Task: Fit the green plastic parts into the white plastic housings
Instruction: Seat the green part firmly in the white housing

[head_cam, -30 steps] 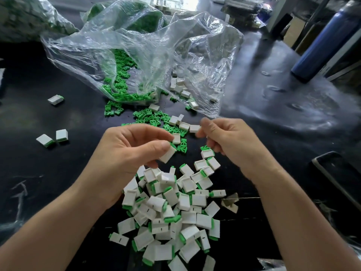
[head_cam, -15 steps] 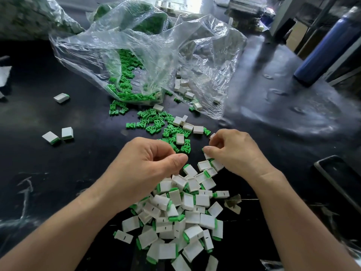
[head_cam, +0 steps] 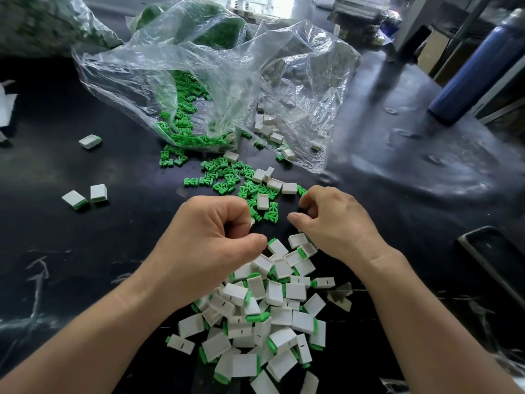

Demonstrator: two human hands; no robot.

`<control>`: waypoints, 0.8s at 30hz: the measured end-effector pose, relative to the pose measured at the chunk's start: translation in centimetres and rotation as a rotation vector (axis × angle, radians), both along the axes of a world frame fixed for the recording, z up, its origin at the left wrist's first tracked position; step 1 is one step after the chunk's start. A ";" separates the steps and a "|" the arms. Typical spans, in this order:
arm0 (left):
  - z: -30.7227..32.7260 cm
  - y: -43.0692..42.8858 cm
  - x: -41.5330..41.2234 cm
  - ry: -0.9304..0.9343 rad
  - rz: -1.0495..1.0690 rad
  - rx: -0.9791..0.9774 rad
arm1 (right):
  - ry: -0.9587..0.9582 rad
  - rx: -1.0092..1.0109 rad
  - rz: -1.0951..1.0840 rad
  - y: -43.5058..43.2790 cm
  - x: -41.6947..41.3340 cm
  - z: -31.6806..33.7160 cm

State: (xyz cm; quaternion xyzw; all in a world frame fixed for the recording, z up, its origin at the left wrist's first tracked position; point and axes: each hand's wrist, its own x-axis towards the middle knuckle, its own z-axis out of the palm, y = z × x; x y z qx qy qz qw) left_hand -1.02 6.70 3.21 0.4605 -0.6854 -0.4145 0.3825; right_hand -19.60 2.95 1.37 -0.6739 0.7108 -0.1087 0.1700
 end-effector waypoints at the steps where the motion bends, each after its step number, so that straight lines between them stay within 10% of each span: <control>1: 0.0 0.0 0.0 -0.003 0.001 -0.004 | 0.004 -0.005 0.010 0.0 0.1 0.0; 11: -0.3 -0.4 0.0 0.043 0.127 0.076 | -0.065 -0.074 0.070 0.4 0.2 0.0; 18: -0.3 -0.2 -0.1 0.002 0.135 0.070 | -0.642 -0.136 0.117 0.9 0.9 1.2; 24: -0.4 -0.2 -0.4 0.009 0.129 0.067 | -0.765 -0.022 0.270 1.7 2.4 1.4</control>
